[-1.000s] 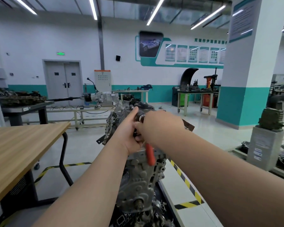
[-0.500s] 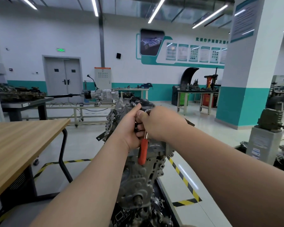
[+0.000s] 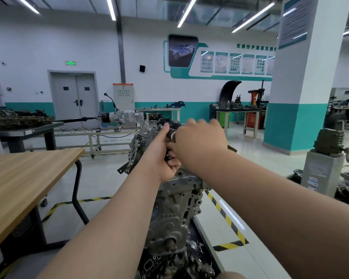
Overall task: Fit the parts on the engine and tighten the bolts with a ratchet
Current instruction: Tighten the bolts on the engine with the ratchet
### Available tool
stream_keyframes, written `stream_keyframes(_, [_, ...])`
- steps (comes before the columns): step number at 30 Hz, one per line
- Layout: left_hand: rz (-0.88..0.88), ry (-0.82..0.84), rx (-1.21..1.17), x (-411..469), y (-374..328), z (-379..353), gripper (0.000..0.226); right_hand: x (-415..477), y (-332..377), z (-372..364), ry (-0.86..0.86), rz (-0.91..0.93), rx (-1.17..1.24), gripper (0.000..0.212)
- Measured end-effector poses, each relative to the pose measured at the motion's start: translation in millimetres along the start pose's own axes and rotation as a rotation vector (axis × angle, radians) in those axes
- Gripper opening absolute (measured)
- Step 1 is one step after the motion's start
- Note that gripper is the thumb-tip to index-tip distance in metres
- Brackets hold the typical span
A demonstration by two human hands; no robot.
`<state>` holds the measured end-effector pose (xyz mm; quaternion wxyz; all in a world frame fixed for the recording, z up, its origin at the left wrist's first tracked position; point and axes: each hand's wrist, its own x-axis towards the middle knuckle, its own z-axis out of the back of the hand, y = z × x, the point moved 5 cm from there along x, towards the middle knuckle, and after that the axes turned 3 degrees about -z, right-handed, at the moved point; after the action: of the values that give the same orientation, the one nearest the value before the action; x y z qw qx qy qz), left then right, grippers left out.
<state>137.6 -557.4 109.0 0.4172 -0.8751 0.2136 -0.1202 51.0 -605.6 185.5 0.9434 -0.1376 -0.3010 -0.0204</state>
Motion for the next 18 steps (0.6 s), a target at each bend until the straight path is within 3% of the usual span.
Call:
stream_keyframes(4, [-0.005, -0.107, 0.149, 1, -3, 9, 0.049, 4, 1, -27, 0.329, -0.294, 0.572, 0.050])
stream_keyframes(6, [-0.024, -0.120, 0.183, 3, -6, 14, 0.058, 5, 4, -31, 0.380, -0.309, 0.676, 0.048])
stream_keyframes(10, [0.022, -0.083, 0.143, -2, -8, 14, 0.059, 3, 8, -18, 0.299, -0.113, 0.315, 0.040])
stream_keyframes(14, [0.014, -0.070, 0.094, -3, -9, 6, 0.046, 3, 12, 0, 0.041, 0.048, -0.144, 0.017])
stream_keyframes(18, [0.002, -0.053, 0.030, -1, -11, -3, 0.052, 7, 5, 10, -0.054, 0.021, -0.106, 0.030])
